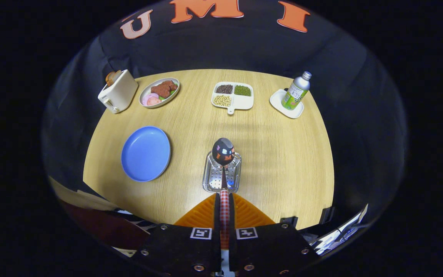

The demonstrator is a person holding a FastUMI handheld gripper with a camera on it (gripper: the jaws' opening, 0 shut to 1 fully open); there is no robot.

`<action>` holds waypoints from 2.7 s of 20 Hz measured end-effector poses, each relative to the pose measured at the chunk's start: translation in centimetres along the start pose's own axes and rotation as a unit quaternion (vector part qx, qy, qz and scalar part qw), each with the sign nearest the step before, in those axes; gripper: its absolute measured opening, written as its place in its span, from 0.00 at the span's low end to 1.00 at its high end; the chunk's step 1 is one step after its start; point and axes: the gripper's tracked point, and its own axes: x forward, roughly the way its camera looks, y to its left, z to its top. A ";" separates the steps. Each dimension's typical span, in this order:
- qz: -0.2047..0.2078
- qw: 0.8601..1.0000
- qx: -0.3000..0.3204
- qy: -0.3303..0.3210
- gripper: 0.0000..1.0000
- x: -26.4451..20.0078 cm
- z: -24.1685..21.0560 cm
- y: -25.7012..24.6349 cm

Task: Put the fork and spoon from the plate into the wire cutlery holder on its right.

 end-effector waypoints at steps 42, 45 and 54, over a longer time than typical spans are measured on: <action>0.081 0.994 0.028 0.074 0.94 6.2 4.0 5.2; 0.072 0.997 0.030 0.021 0.99 5.8 5.7 5.0; 0.038 0.970 0.074 -0.228 0.99 -4.2 14.2 1.7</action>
